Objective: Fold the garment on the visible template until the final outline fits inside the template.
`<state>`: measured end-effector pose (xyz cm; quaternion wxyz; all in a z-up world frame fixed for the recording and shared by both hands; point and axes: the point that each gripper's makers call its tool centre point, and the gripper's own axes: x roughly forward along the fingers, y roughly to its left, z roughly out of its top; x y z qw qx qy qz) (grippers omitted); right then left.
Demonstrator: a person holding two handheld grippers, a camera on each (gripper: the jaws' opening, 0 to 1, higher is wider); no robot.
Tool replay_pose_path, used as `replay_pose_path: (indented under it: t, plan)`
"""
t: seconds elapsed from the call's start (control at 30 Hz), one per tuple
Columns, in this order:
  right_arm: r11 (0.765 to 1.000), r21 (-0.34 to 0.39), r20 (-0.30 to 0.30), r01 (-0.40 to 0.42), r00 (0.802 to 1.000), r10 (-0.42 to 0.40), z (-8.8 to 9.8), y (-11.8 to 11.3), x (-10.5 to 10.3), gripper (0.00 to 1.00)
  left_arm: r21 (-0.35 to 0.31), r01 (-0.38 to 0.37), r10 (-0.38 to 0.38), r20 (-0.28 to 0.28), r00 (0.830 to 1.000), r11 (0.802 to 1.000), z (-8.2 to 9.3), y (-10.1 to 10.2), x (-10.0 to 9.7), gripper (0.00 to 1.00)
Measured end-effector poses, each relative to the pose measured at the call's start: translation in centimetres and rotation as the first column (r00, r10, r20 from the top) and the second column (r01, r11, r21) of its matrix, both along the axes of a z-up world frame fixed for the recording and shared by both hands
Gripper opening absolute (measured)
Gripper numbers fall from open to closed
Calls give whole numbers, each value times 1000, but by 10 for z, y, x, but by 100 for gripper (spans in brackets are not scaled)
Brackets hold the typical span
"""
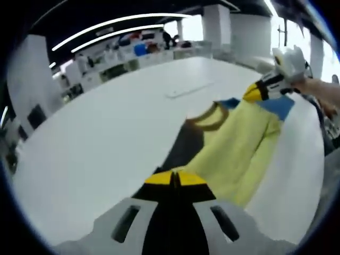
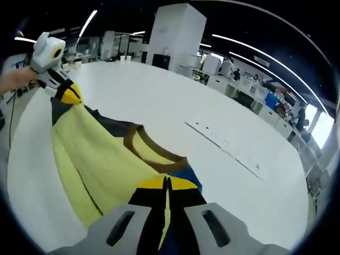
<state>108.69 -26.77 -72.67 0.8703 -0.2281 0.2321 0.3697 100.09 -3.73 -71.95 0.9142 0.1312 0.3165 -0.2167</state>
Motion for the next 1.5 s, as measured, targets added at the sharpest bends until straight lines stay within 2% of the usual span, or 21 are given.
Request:
replay_pose_path:
  t: [0.47,0.8,0.97,1.03,1.17,1.27,1.5]
  plan:
    - [999,-34,23,-8,1000,9,-11,9,8,1,3,-25,25,-27,999,1000,-19,14,20,0]
    - [999,-35,-12,7,1000,-7,-26,9,16,2,12,-30,31,-57,998,999,-33,13,22,0]
    - [999,-36,-15,11,1000,-11,-29,9,13,2,72,2,3,-63,998,997,-43,14,20,0]
    - [999,-36,-20,13,1000,-14,-31,9,12,2,70,-1,5,-64,998,998,-37,11,18,0]
    - [999,-35,-33,17,999,-18,-35,8,12,2,73,-1,6,-66,998,997,-41,12,18,0]
    - [999,-28,-40,24,999,-25,-36,7,12,2,124,21,-12,-72,997,992,-47,11,15,0]
    - [999,-8,-66,43,997,-43,-41,6,12,2,100,13,-7,-65,998,995,-47,11,14,0]
